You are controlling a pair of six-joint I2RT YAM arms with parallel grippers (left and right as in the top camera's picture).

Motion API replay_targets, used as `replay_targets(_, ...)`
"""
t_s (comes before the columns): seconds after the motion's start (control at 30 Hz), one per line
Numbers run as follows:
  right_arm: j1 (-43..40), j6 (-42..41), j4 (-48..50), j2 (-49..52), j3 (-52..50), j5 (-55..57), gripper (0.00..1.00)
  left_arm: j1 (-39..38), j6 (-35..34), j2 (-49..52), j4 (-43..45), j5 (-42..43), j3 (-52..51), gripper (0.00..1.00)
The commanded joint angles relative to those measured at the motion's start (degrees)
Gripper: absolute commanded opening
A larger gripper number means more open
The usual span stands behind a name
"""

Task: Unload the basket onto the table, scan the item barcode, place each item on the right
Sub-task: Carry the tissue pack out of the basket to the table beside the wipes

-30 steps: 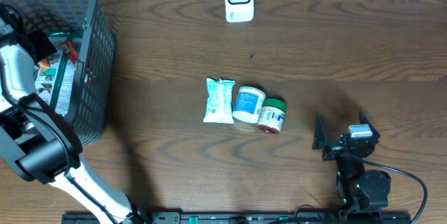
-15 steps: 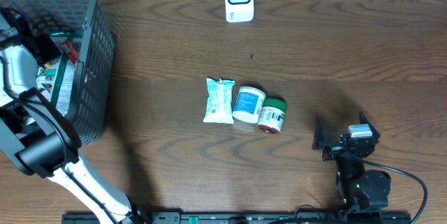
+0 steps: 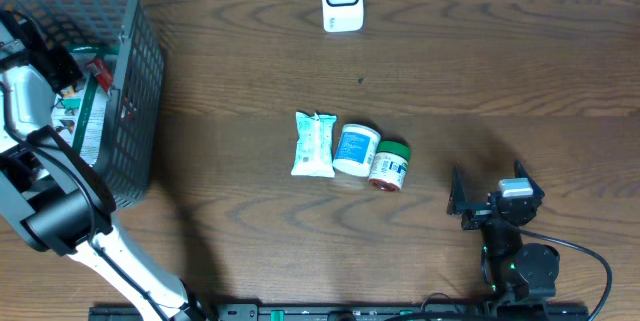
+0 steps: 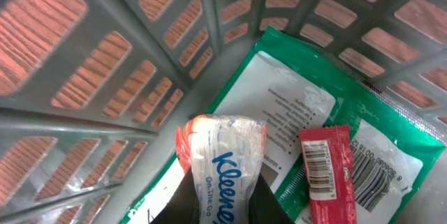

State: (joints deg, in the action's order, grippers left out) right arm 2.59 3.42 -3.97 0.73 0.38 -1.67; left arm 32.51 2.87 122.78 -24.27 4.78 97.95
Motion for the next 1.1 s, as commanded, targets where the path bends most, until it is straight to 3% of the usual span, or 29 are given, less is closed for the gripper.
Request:
replay_targets(0.0, 0.5, 0.5, -0.2, -0.1, -0.1, 0.1, 0.99, 0.8, 0.3, -3.8, 0.2, -0.3, -0.3, 0.07)
replay_targets(0.4, 0.5, 0.5, -0.2, -0.1, -0.1, 0.1, 0.99, 0.7, -1.5, -20.1, -3.5, -2.9, 1.3, 0.07)
replay_targets(0.63, 0.5, 0.5, -0.2, -0.1, -0.1, 0.1, 0.99, -1.1, -12.0, -35.9, -14.1, 0.8, 3.0, 0.07)
replay_targets(0.83, 0.5, 0.5, -0.2, -0.1, -0.1, 0.1, 0.99, -9.1, -13.3, -49.2, -31.2, 2.5, 3.0, 0.07)
replay_targets(1.07, 0.5, 0.5, -0.2, -0.1, -0.1, 0.1, 0.99, -28.7, -14.0, -55.5, -44.2, 3.4, 2.8, 0.07)
